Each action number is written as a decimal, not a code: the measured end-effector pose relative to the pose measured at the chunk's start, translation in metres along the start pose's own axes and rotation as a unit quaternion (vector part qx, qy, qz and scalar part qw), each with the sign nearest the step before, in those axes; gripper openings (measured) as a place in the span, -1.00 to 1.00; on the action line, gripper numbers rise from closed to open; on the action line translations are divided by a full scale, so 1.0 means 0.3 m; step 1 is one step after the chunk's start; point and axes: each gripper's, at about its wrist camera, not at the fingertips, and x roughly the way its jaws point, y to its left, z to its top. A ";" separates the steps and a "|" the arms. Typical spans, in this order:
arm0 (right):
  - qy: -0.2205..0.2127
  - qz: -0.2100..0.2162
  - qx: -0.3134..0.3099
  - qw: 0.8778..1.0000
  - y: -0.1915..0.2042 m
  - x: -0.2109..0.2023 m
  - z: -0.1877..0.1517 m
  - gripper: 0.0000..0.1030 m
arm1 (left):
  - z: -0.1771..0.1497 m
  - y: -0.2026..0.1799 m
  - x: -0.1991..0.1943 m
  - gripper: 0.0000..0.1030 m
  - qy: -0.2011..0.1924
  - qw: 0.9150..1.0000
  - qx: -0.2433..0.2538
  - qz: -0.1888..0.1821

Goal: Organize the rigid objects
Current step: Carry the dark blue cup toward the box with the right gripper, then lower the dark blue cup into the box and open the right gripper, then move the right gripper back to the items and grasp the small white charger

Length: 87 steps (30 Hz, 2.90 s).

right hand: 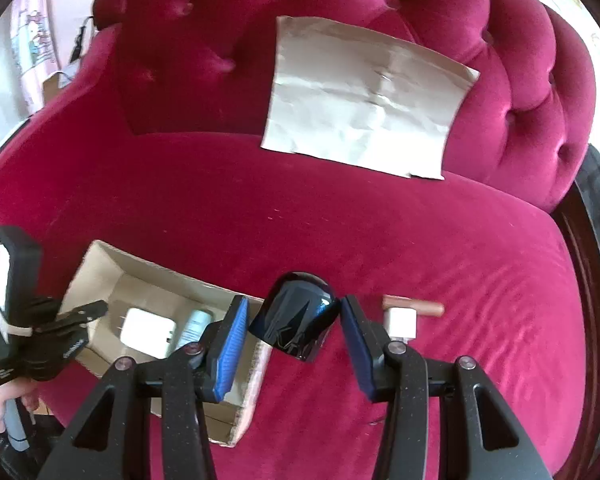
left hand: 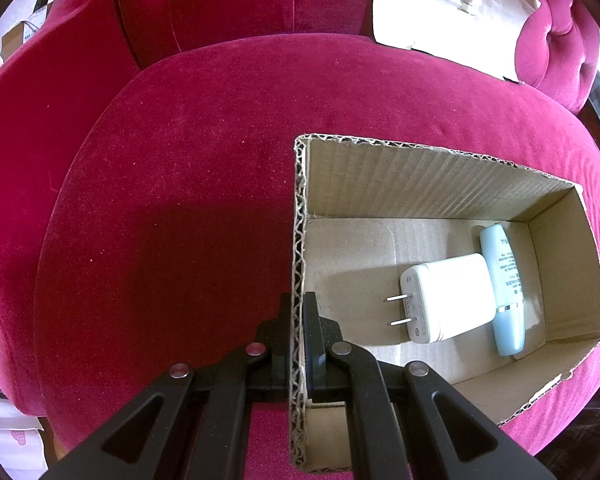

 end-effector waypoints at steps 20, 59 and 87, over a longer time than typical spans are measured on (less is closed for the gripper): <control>-0.006 0.083 -0.060 0.995 0.228 0.061 0.003 -0.02 | 0.004 0.005 0.002 -0.93 0.000 1.000 0.001 0.000; 0.009 0.118 -0.042 0.992 0.319 0.179 -0.018 0.92 | 0.037 0.045 0.020 -0.93 -0.001 1.000 0.001 -0.001; -0.022 0.043 -0.012 0.999 0.112 0.090 0.000 0.99 | 0.021 0.055 0.006 -0.93 -0.002 1.000 0.003 0.001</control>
